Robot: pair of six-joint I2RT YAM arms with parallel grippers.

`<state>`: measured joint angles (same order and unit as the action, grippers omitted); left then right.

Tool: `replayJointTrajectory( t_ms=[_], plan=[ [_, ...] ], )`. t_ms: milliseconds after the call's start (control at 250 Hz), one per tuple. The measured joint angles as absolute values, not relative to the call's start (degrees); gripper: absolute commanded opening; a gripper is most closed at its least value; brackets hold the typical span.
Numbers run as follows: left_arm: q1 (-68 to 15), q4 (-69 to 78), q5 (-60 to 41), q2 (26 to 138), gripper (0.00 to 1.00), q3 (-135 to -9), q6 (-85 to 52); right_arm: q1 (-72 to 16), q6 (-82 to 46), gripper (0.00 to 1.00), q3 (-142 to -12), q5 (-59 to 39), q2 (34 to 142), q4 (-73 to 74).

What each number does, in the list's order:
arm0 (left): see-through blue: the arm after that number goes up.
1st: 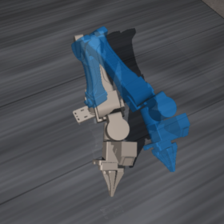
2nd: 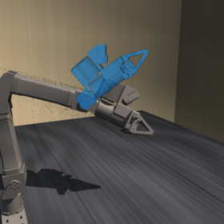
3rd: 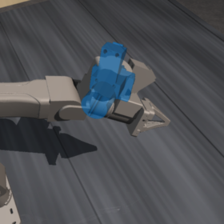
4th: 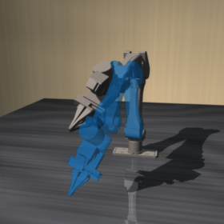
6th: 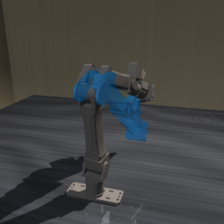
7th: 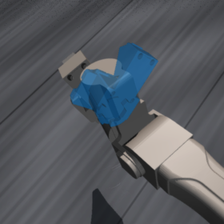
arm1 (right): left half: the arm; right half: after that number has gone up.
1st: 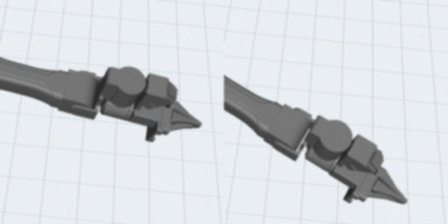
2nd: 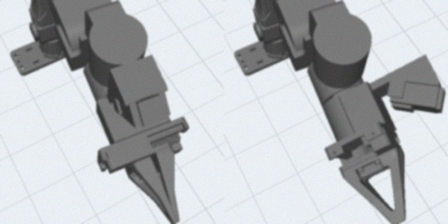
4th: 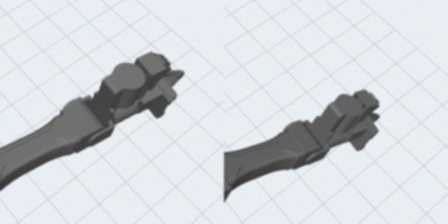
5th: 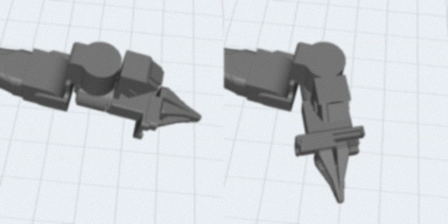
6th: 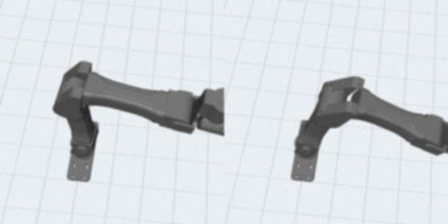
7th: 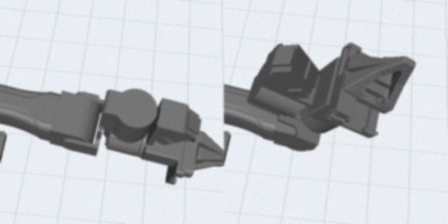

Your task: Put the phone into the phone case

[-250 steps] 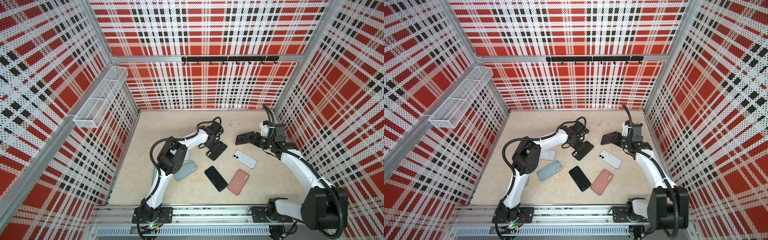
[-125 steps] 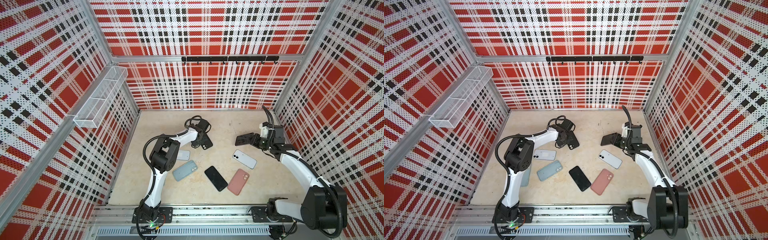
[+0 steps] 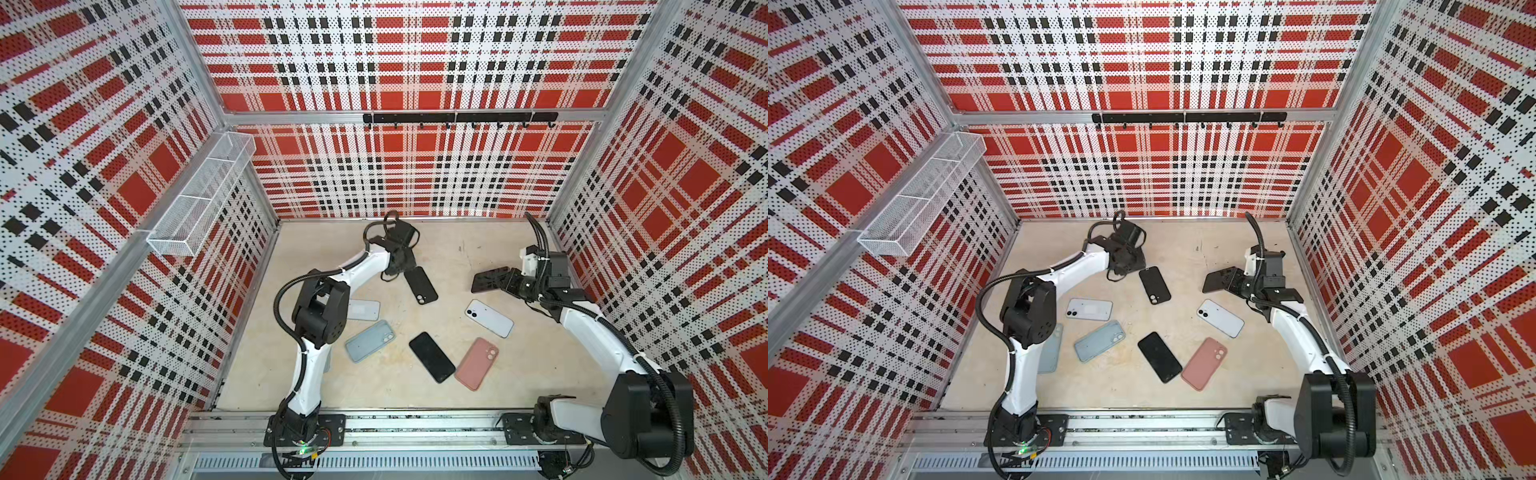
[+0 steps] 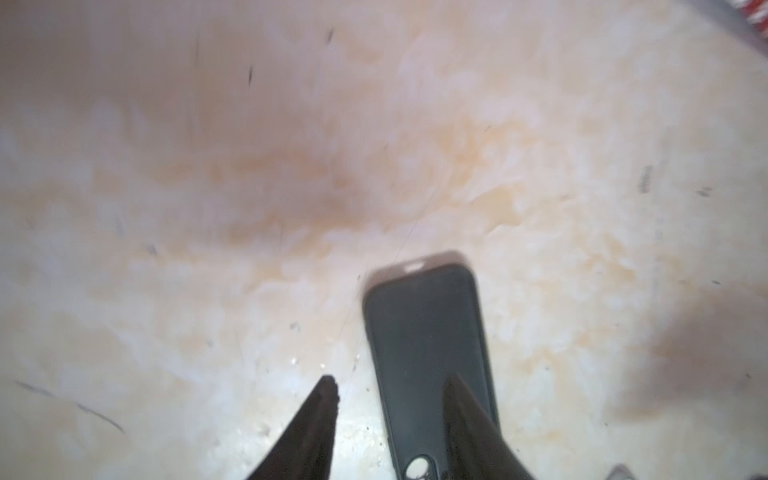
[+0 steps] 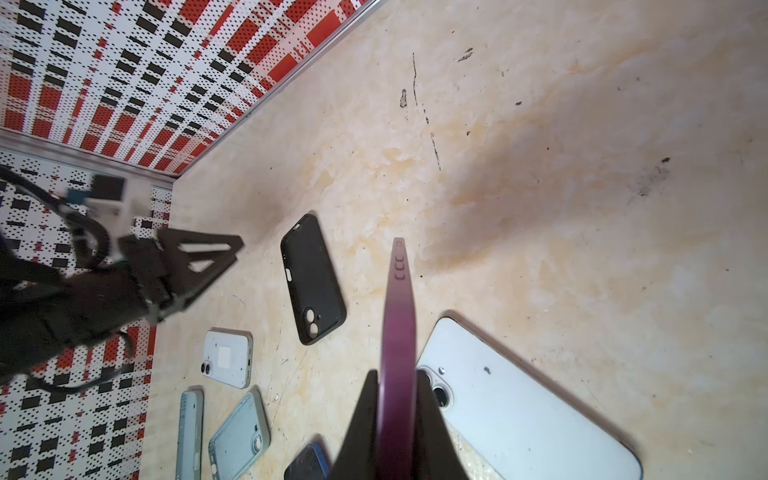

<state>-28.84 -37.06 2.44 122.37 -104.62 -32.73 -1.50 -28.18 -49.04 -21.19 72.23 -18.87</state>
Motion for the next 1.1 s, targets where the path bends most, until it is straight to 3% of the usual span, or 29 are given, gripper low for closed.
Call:
replayJointTrajectory(
  t_ms=[232,452,740,1097],
  plan=[
    [-27.2,-40.1,-8.8,123.8,0.46,-116.4,-0.6,-1.5,-29.0,0.00,-49.0,-25.2,72.2,-16.4],
    [-30.4,-51.5,-11.0,139.8,0.48,-134.1,16.9,-1.5,-28.5,0.00,-49.1,-27.5,72.2,-17.1],
    [-30.9,-59.0,-8.0,145.7,0.51,-134.6,22.3,-1.5,-28.5,0.00,-49.1,-28.0,72.2,-17.4],
    [-30.9,-58.0,-1.7,146.9,0.40,-135.8,22.3,-1.5,-28.5,0.00,-49.1,-28.5,72.4,-17.3]
  ],
)
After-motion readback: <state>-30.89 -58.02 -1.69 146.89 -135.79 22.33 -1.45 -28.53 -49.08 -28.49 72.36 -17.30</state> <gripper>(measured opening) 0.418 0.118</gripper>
